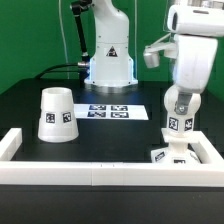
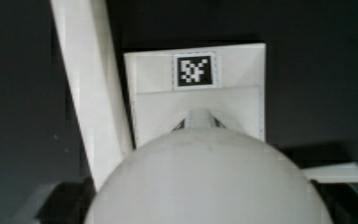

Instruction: Assemble lamp

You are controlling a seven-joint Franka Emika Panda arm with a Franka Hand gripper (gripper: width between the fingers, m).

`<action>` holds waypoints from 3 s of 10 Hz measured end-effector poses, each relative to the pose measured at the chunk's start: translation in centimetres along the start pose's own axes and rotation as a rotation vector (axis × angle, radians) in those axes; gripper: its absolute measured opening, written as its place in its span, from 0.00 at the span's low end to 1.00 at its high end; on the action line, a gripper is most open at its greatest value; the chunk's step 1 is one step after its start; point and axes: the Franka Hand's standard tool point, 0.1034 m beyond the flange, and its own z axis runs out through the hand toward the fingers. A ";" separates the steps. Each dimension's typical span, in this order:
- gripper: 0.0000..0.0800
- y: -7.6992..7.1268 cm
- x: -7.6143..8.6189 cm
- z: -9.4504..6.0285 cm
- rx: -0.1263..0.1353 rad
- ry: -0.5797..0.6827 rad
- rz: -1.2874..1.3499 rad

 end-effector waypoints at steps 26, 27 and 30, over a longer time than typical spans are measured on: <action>0.72 -0.9 1.4 -0.2 0.188 -0.044 2.274; 0.72 -0.9 1.4 -0.2 0.189 -0.052 2.348; 0.72 -0.9 1.6 -0.3 0.195 -0.069 2.522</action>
Offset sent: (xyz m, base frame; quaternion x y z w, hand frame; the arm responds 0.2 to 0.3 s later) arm 0.0016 0.0080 0.0044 0.0371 -0.0203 0.2325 0.9717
